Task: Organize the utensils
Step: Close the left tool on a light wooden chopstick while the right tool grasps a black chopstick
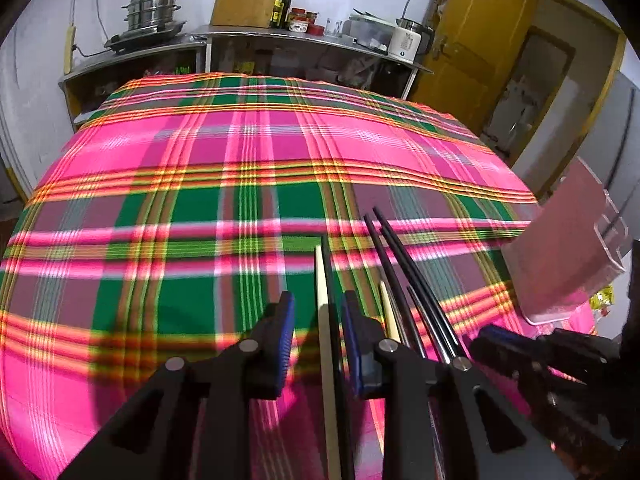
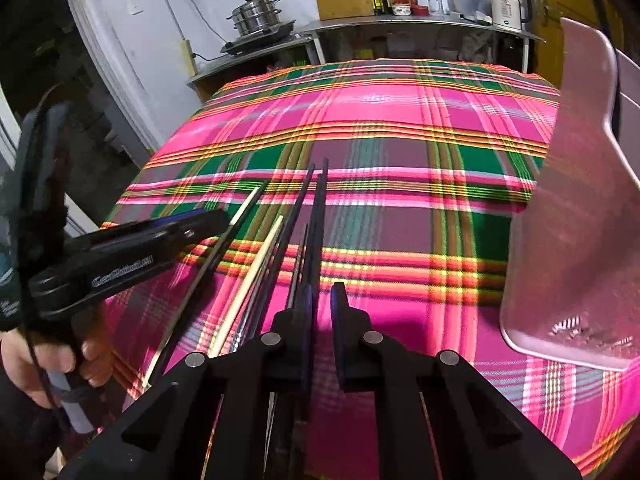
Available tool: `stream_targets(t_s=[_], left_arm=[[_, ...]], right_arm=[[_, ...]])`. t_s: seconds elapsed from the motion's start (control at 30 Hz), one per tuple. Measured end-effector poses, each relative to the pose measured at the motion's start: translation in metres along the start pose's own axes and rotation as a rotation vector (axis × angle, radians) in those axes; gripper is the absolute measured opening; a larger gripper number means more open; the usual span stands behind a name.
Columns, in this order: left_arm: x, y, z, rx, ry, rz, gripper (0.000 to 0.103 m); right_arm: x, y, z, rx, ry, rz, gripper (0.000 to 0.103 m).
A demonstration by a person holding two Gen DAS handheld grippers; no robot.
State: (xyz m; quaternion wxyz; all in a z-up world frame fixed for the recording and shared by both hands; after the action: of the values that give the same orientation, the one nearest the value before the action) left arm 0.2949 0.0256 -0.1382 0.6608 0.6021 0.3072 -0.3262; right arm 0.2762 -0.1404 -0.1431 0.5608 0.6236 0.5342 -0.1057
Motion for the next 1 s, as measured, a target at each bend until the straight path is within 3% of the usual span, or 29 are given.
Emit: stream_targets(t_s=[0.17, 0.33, 0.57, 0.87, 0.97, 1.0], left_arm=[[0.007, -0.002, -0.003, 0.018, 0.017, -0.006, 0.028], [0.0, -0.009, -0.018, -0.032, -0.001, 0.002, 0.026], [-0.004, -0.014, -0.035, -0.072, -0.004, 0.002, 0.008], [-0.002, -0.002, -0.026, -0.054, -0.018, 0.02, 0.008], [0.004, 0.004, -0.021, -0.024, 0.008, 0.016, 0.008], [0.009, 0.004, -0.019, -0.01, 0.02, -0.001, 0.013]], right_arm=[[0.007, -0.001, 0.003, 0.005, -0.006, -0.012, 0.01], [0.008, 0.001, 0.008, 0.012, -0.011, -0.009, 0.01], [0.007, 0.001, 0.011, 0.023, -0.02, -0.011, 0.01], [0.0, 0.012, -0.007, -0.011, 0.009, 0.024, 0.01], [0.004, 0.014, -0.009, -0.018, 0.008, 0.018, 0.01], [0.006, 0.016, -0.008, -0.019, 0.004, 0.014, 0.01]])
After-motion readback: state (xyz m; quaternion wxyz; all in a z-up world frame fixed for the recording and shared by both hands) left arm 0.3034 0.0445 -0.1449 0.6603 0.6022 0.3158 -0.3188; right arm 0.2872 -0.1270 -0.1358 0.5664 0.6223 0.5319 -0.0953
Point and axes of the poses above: each gripper's, at about its wrist camera, not at the fingertips, and x roughly the way its jaws point, z to its right, y to its top, the point moved 8 cm from there along x, roughly the way its jaws point, and after that the axes turned 9 degrees about y, right-handed, at the moved point
